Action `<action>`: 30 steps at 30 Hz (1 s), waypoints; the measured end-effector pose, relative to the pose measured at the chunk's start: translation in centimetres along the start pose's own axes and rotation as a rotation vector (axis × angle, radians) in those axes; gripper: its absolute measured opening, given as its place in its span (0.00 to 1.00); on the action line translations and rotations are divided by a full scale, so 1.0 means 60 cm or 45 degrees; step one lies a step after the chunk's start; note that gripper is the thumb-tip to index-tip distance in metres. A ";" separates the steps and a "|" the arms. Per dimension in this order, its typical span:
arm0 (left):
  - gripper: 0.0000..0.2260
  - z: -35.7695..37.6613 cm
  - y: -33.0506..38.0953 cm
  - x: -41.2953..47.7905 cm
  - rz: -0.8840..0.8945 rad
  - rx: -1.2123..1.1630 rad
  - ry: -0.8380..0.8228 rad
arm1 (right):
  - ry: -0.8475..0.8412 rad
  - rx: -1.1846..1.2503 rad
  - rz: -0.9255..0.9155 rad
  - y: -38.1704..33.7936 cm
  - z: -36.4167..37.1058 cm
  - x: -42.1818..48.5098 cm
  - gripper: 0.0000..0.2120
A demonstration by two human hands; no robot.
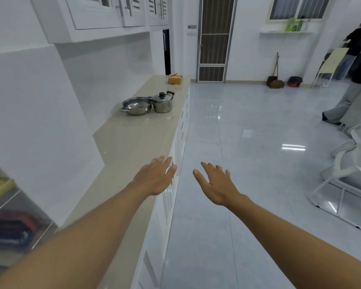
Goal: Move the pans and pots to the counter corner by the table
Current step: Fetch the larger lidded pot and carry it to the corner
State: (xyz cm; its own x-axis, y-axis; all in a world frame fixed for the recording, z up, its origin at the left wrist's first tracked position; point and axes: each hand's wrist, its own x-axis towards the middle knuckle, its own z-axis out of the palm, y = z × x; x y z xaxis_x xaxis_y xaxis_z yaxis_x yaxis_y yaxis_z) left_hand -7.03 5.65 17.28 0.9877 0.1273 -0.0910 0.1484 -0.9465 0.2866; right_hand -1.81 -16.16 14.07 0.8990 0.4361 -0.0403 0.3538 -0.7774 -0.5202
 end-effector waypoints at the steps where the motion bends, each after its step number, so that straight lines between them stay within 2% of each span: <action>1: 0.28 -0.002 -0.004 0.027 -0.003 -0.009 0.002 | 0.004 0.006 0.003 0.005 -0.003 0.028 0.41; 7: 0.27 -0.003 -0.010 0.197 -0.031 -0.002 0.012 | -0.008 0.000 -0.039 0.048 -0.017 0.203 0.38; 19: 0.27 -0.038 0.016 0.556 -0.173 -0.033 0.053 | -0.088 0.010 -0.158 0.149 -0.113 0.578 0.38; 30: 0.28 -0.060 -0.034 0.870 -0.185 -0.003 0.040 | -0.110 -0.037 -0.167 0.195 -0.137 0.889 0.38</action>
State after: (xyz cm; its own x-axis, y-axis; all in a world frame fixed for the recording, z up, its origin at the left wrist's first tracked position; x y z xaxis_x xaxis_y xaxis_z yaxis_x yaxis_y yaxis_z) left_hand 44.41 15.32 15.40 0.9570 0.2719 -0.1015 0.2897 -0.9167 0.2751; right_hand 52.42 -5.70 12.86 0.8194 0.5712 -0.0471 0.4753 -0.7232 -0.5012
